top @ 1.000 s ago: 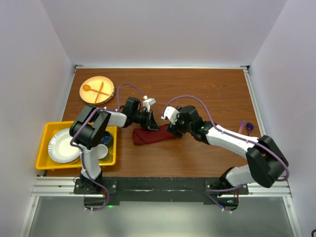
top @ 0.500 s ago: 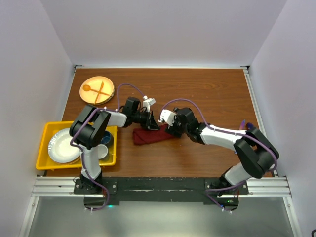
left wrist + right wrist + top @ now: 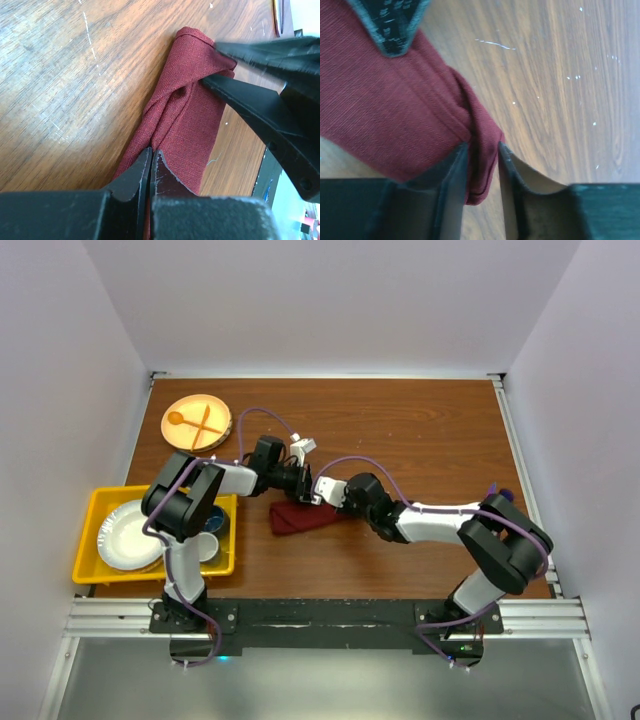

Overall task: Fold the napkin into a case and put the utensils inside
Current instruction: Stuff the top corner of the smaller-rectangle-folded napkin into the folded napkin.

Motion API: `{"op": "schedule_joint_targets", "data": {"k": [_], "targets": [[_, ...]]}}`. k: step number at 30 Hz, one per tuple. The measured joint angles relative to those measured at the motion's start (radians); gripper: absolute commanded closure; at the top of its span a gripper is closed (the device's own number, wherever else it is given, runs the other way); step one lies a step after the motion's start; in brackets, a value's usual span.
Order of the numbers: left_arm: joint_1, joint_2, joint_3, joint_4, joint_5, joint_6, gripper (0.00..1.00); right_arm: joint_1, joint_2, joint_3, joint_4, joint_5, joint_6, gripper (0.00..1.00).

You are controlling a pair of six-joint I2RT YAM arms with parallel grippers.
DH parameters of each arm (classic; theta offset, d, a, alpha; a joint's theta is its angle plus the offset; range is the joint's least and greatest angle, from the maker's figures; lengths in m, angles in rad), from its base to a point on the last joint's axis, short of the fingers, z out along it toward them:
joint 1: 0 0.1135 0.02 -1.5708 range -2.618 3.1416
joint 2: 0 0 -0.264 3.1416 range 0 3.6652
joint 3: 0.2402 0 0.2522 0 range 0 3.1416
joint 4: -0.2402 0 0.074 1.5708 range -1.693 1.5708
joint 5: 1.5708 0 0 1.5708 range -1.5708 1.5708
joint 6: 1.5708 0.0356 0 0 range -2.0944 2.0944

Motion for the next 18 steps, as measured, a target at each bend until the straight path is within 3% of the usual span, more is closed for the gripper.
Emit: {"op": "schedule_joint_targets", "data": {"k": [5,11,15,18], "targets": [[0.0,0.003,0.005,-0.006,0.003,0.003,1.0,0.025,0.01,-0.029,0.018,0.01,-0.013,0.99],[0.0,0.002,0.005,-0.002,0.009,0.003,0.99,0.031,0.012,-0.045,0.036,0.009,-0.026,1.0],[-0.001,-0.016,-0.013,0.01,0.008,0.002,0.72,0.032,0.027,-0.046,0.049,0.009,-0.029,1.0],[0.0,-0.05,-0.033,0.004,0.005,0.007,0.59,0.033,0.031,-0.046,0.053,0.009,-0.034,1.0]]}}
